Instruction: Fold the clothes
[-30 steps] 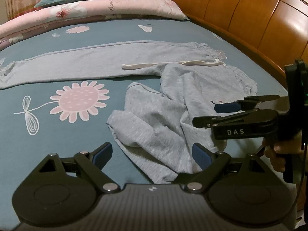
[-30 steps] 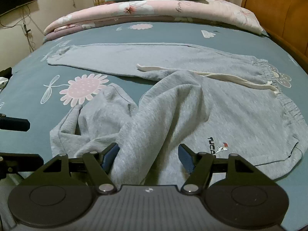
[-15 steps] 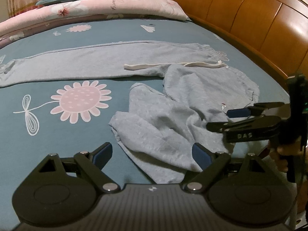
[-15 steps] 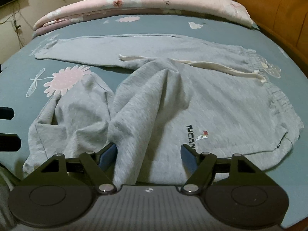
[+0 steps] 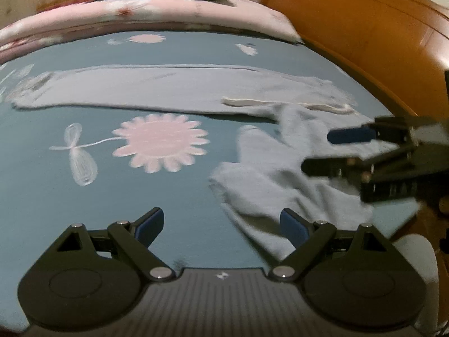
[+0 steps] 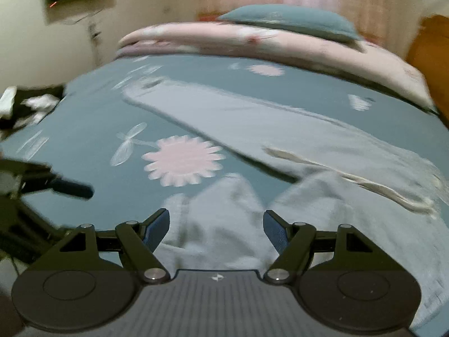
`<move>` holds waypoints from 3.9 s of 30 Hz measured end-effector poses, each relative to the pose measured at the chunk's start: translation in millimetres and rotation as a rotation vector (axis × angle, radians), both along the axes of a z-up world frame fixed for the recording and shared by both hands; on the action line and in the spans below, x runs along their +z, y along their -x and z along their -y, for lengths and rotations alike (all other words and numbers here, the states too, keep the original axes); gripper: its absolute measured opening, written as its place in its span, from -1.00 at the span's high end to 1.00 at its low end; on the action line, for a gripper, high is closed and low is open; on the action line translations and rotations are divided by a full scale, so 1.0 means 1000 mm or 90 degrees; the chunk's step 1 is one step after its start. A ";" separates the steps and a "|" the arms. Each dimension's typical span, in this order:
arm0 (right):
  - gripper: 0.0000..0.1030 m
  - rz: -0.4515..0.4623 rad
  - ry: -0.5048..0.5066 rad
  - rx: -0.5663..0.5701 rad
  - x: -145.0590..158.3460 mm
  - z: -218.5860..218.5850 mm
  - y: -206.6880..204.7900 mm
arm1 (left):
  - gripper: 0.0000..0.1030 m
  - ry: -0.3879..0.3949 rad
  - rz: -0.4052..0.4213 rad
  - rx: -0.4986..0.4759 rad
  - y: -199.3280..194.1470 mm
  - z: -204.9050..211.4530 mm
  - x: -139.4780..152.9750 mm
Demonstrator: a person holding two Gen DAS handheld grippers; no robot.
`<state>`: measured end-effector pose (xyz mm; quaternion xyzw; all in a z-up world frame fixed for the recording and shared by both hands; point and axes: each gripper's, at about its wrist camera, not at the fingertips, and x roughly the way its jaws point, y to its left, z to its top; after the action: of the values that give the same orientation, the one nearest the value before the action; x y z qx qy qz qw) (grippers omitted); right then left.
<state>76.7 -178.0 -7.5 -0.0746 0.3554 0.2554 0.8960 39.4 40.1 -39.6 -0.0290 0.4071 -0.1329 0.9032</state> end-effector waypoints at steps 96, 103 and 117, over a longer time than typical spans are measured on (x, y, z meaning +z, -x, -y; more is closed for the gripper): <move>0.91 0.177 0.480 0.407 0.000 -0.020 0.090 | -0.79 0.863 -0.305 0.090 -0.014 0.042 -0.132; 0.88 0.161 0.451 0.389 0.001 -0.017 0.093 | -0.76 0.889 -0.230 0.131 -0.027 0.046 -0.132; 0.50 0.166 0.395 0.261 0.027 0.020 0.076 | 0.79 0.609 -0.171 0.117 -0.038 0.024 -0.089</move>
<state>0.9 -197.8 19.9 -0.4429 0.2770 0.2979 0.7990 77.1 15.7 -128.2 -0.4926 0.4092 -0.2194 0.7361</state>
